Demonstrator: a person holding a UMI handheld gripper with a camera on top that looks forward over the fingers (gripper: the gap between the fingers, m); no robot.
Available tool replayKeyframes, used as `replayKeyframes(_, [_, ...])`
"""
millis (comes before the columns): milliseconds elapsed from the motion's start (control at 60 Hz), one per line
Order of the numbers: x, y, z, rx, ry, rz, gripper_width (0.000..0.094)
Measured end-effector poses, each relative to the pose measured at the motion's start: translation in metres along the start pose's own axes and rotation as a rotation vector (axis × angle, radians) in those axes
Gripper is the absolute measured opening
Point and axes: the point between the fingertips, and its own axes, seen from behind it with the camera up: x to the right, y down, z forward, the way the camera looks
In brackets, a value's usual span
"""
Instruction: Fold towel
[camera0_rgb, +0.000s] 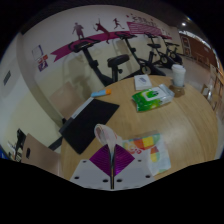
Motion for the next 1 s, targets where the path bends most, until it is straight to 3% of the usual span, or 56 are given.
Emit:
replayKeyframes(317, [0.151, 0.015, 0.009, -0.002, 0.211, 0.047, 0.0031])
replayKeyframes(483, [0.18, 0.025, 0.017, -0.012, 0.27, -0.011, 0.007])
replayKeyframes(517, [0.185, 0.022, 0.013, -0.012, 0.266, -0.021, 0.0146])
replayKeyframes(617, [0.196, 0.011, -0.001, 0.018, 0.344, -0.116, 0.0916])
replayKeyframes(633, [0.2, 0.007, -0.007, 0.027, 0.356, -0.137, 0.0828])
replayKeyframes(667, [0.204, -0.001, -0.02, 0.047, 0.374, -0.169, 0.079])
replayKeyframes(717, [0.195, -0.01, -0.039, 0.067, 0.365, -0.199, 0.0881])
replayKeyframes(783, [0.182, -0.017, -0.069, 0.083, 0.336, -0.204, 0.0839])
replayKeyframes(1000, [0.135, -0.008, -0.184, 0.03, 0.272, -0.18, 0.0859])
